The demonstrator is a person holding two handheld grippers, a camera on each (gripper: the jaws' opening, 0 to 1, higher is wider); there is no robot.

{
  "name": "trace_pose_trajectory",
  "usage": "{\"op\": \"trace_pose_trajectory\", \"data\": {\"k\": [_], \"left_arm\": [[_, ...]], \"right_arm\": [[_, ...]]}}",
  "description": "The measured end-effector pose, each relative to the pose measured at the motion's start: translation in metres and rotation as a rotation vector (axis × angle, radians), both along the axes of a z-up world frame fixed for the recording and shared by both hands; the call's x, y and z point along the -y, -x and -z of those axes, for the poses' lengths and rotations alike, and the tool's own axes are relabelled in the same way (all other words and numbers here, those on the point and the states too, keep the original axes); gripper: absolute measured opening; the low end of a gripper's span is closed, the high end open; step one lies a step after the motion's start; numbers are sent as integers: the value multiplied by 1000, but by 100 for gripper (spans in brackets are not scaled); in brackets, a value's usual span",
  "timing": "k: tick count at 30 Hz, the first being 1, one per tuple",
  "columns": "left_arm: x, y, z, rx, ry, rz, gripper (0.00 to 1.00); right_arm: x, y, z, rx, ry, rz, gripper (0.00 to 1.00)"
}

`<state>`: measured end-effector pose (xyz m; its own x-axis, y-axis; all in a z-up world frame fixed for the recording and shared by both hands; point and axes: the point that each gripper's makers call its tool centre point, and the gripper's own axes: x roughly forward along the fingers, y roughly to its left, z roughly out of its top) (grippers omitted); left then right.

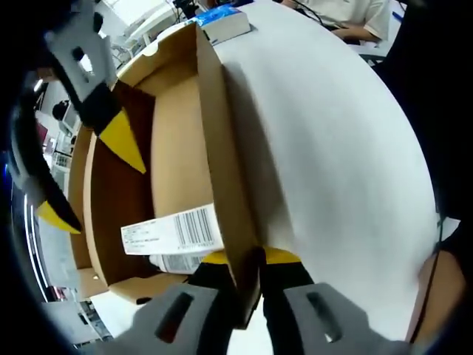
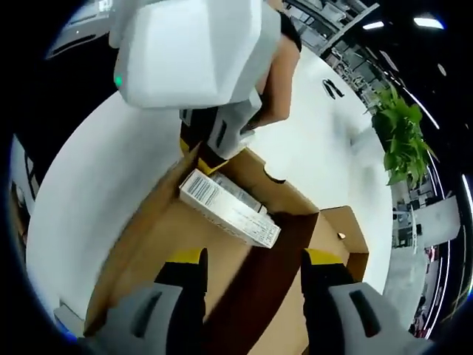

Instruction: Operate the shoe box by opening the lid, removing the specified soft item, and placing it in the target area until the item is outside and the box remains undamaged.

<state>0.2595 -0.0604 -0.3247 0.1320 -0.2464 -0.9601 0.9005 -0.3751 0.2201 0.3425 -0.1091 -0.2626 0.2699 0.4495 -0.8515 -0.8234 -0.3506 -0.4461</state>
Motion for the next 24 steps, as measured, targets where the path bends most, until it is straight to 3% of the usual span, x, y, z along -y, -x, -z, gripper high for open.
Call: {"op": "trace_pose_trajectory", "data": {"k": [11, 24], "left_arm": [[-1, 1, 0, 2, -4, -2, 9], [-2, 1, 0, 3, -2, 2, 9]], "right_arm": [[-11, -5, 28, -2, 102, -78, 50], [-28, -4, 35, -27, 103, -125, 48]]}}
